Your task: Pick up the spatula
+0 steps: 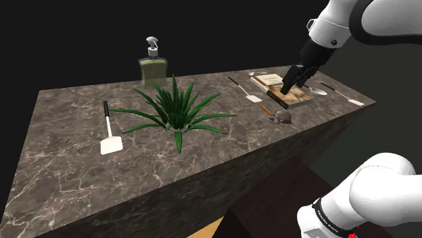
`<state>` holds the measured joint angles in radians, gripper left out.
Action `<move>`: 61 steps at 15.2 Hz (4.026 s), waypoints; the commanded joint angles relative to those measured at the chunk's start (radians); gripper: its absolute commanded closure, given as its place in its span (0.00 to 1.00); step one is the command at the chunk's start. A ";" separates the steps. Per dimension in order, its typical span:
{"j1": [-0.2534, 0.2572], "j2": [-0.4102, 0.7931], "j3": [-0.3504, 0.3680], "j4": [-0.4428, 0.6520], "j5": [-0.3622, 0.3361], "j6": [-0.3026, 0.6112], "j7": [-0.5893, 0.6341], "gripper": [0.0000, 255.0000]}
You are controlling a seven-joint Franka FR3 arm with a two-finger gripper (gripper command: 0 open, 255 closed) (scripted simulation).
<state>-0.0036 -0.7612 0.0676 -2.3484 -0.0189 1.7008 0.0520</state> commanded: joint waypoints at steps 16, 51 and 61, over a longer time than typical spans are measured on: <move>-0.069 0.531 -0.108 0.229 -0.017 0.280 -0.071 0.00; -0.149 1.168 -0.167 0.715 0.075 0.399 -0.160 1.00; -0.149 1.133 -0.169 0.799 0.070 0.280 -0.156 1.00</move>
<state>-0.1505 0.3751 -0.1006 -1.5602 0.0508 1.9954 -0.1018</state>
